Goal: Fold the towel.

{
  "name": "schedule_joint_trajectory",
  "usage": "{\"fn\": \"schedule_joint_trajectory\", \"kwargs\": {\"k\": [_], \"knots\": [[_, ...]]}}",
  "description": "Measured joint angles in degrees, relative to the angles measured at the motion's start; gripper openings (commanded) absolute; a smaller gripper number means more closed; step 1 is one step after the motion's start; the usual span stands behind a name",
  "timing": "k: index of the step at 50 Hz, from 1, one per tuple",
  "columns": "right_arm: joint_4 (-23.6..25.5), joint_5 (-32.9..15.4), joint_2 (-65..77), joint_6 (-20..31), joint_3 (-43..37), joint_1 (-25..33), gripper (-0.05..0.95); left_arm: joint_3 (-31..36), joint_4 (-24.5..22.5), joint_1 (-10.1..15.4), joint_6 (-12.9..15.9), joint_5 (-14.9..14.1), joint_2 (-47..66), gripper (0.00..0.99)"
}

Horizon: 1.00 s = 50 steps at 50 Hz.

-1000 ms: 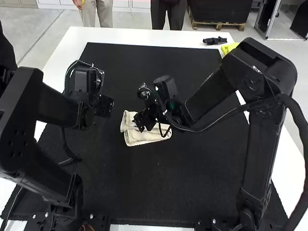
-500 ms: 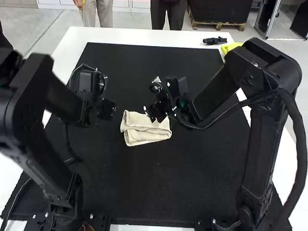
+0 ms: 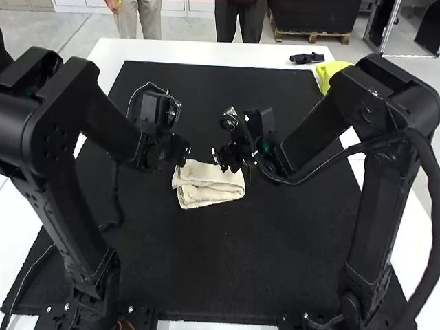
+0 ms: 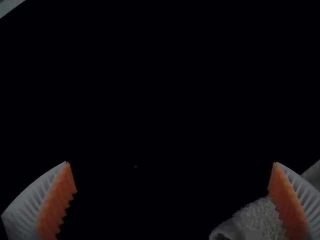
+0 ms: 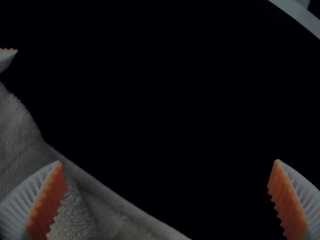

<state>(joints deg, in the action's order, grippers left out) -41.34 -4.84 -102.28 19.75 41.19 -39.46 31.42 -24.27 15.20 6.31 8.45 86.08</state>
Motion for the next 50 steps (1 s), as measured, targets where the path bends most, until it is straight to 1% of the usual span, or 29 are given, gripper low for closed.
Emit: {"fn": "schedule_joint_trajectory", "kwargs": {"k": [8, 15, 27, 32, 37, 40, 44, 50], "knots": [[-0.94, -0.15, 0.52, 0.0, -1.81, 0.0, 0.92, 2.03, 0.09, 0.66, -0.17, 0.61, 2.32, 0.903], [-1.18, -0.13, 0.85, 0.04, -1.86, 0.61, 0.92, 3.85, 1.38, 1.14, -0.17, 1.03, 5.31, 0.903], [0.35, 0.63, 0.85, 0.5, -0.81, 3.72, 0.92, 5.27, 2.03, 2.99, -0.17, 1.46, 7.78, 0.903], [0.72, 1.18, 0.85, 0.87, -0.7, 4.83, 0.92, 6.27, 2.21, 3.76, -0.17, 2.14, 8.87, 0.903], [2.34, 1.97, 0.85, 1.14, -0.57, 5.46, 0.92, 7.28, 3.32, 4.87, -0.17, 2.6, 10.01, 0.903], [4.76, 2.6, 0.85, 1.31, -0.28, 5.53, 0.92, 7.93, 4.61, 5.75, -0.17, 2.75, 10.4, 0.903], [8.02, 3.74, 0.83, 1.36, 0.57, 5.53, 0.92, 8.61, 6.08, 7.26, -0.17, 2.86, 10.62, 0.903], [10.08, 5.03, 0.85, 1.44, 1.4, 5.81, 0.92, 9.38, 7.67, 9.62, -0.17, 2.95, 10.62, 0.903]]}}
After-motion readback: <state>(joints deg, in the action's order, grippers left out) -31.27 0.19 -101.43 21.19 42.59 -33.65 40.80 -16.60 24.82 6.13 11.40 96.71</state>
